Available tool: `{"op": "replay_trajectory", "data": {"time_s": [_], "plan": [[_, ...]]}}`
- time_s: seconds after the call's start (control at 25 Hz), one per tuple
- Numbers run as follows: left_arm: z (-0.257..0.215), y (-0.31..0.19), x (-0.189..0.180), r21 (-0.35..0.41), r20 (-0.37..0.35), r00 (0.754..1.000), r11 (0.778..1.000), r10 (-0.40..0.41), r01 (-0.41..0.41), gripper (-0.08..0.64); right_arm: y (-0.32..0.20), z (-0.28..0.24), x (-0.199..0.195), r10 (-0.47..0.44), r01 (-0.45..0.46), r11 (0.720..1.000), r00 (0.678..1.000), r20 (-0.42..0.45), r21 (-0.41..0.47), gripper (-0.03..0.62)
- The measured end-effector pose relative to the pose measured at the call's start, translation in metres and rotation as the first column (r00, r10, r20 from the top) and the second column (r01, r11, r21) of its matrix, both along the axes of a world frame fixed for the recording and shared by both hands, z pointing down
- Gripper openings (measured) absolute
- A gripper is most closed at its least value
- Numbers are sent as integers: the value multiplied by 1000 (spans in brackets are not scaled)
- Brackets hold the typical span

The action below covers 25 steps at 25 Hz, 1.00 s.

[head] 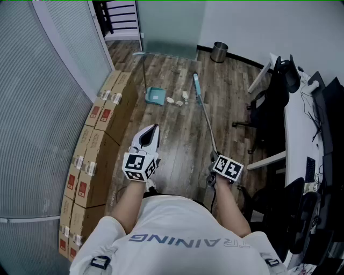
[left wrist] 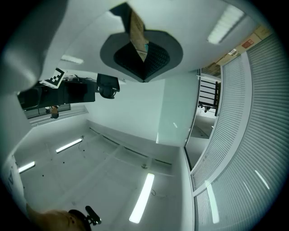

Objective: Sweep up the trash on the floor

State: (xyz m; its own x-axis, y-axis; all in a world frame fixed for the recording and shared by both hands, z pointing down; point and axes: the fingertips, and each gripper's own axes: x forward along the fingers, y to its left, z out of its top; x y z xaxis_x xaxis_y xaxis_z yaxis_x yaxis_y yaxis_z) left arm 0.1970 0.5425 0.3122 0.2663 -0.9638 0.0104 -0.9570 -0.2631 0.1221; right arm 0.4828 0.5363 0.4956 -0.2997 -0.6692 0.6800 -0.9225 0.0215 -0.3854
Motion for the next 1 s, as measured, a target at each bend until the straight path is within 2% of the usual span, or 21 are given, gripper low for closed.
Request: {"op": "replay_trajectory", "data": {"time_s": [0.76,1.0], "plan": [[20,-17,-49,-55,-16,1000,999,3,-4,3,-13,17,-48,2,-2,1000,1000,19,-31,106],[33,-28,-79,-76,-33,999,997,12,-15,3,-20,30,-71,18,-18,998,1000,5,-67,106]]}}
